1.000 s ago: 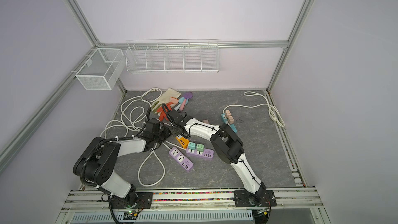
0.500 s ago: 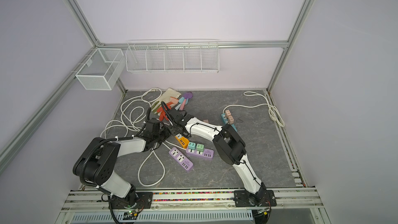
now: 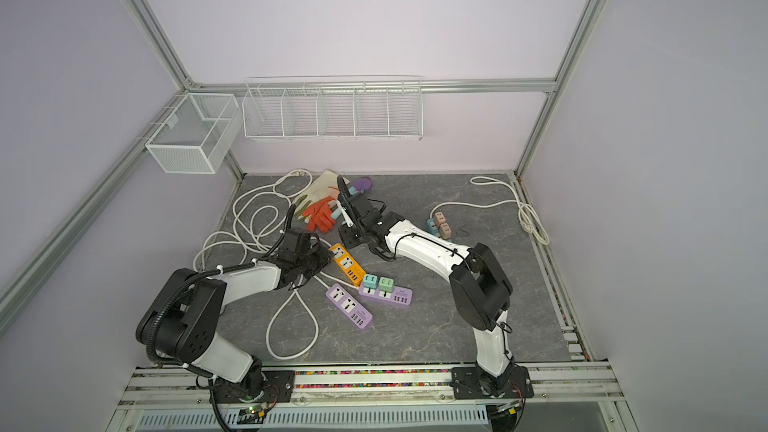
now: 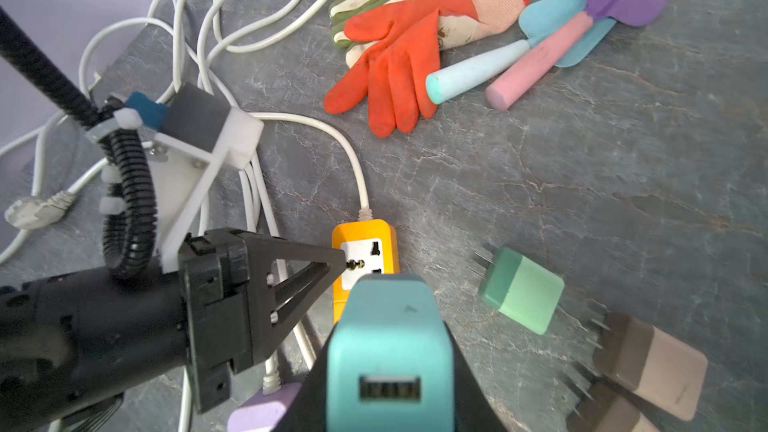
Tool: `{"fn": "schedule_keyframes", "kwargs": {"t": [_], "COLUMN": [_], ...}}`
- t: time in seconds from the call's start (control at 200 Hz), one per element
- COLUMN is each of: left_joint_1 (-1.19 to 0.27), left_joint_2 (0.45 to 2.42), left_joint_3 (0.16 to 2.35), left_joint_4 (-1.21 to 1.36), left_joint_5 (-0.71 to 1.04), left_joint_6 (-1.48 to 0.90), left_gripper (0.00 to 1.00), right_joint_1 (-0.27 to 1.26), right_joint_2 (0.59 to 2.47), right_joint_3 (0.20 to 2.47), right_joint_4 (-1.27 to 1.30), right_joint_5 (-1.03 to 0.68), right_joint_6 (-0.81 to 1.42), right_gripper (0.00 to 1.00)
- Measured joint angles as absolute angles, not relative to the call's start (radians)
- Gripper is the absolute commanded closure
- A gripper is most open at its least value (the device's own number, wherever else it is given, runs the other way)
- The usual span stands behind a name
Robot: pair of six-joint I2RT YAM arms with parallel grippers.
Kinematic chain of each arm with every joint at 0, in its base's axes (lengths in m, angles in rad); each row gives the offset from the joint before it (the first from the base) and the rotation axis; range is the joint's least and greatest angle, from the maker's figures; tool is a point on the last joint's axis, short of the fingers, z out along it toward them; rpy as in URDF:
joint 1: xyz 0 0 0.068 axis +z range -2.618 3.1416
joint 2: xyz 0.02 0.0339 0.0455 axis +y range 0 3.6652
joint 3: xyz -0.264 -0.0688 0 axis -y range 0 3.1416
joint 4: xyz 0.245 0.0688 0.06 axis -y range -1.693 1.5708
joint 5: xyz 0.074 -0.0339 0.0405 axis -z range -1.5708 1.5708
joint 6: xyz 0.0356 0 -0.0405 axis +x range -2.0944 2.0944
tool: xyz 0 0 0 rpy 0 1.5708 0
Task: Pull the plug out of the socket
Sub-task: 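Carry the teal plug beside the pink plugs and open the right gripper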
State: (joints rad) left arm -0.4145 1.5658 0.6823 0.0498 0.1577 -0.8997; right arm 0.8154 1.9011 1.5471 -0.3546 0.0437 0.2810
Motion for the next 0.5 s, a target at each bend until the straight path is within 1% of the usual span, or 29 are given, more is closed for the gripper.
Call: {"fn": "schedule_keyframes", "kwargs": {"t": [0.235,0.5], "left_joint_1": [-0.426,-0.459], "left_joint_2": [1.501,1.428], "left_joint_3": [0.692,0.694], "left_joint_4": [-0.041,-0.063], "left_joint_5": [0.157,0.157], "left_joint_6": [-0.892,-0.884], "left_gripper": [0.74,0.71], "right_joint_1": [0.734,0.679], "right_joint_2": [1.811,1.778], "right_joint_3": [1.376,1.222], "right_joint_4": [-0.263,-0.146], "right_joint_5": [-0.029,-0.084], "right_joint_6": [0.406,0.529], "right_gripper": [0.93,0.93]}}
